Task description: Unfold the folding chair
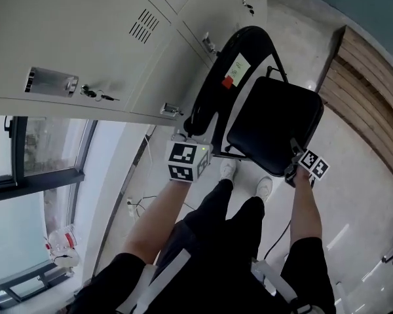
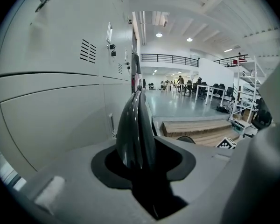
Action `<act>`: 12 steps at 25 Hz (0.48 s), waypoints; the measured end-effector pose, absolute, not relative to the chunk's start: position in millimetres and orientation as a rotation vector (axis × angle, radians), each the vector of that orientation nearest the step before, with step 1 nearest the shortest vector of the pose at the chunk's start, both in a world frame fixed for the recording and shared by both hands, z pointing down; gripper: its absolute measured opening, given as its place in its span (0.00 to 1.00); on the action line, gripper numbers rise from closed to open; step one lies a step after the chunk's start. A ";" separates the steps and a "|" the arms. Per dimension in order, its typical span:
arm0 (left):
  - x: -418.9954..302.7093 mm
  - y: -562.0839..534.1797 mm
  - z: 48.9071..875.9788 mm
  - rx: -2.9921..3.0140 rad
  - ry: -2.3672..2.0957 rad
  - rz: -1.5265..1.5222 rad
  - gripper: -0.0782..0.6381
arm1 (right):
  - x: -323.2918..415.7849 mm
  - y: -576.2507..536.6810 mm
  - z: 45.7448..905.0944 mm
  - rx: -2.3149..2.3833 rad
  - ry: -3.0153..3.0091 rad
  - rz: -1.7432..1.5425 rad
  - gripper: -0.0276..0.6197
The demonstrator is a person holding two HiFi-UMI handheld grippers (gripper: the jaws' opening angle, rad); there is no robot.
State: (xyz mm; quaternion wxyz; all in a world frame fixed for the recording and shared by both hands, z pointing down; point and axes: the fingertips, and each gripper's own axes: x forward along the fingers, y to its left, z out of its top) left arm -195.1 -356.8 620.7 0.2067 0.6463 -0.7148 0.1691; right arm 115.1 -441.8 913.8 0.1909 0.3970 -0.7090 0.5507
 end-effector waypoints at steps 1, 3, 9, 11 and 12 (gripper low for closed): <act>-188.5 -356.2 622.8 1.799 -1.991 0.470 0.32 | 123.9 -441.3 918.2 1.121 -1.983 1.547 0.48; -173.9 -357.2 625.2 1.806 -1.988 0.469 0.32 | 140.2 -441.8 926.7 1.140 -1.977 1.542 0.49; -160.2 -358.0 633.4 1.811 -2.001 0.486 0.32 | 158.3 -444.7 953.7 1.140 -1.989 1.556 0.51; -166.8 -357.2 638.8 1.803 -2.002 0.481 0.32 | 162.4 -444.9 961.9 1.140 -1.980 1.564 0.51; -169.3 -356.9 641.6 1.799 -2.000 0.478 0.32 | 165.7 -444.4 965.5 1.144 -1.976 1.568 0.52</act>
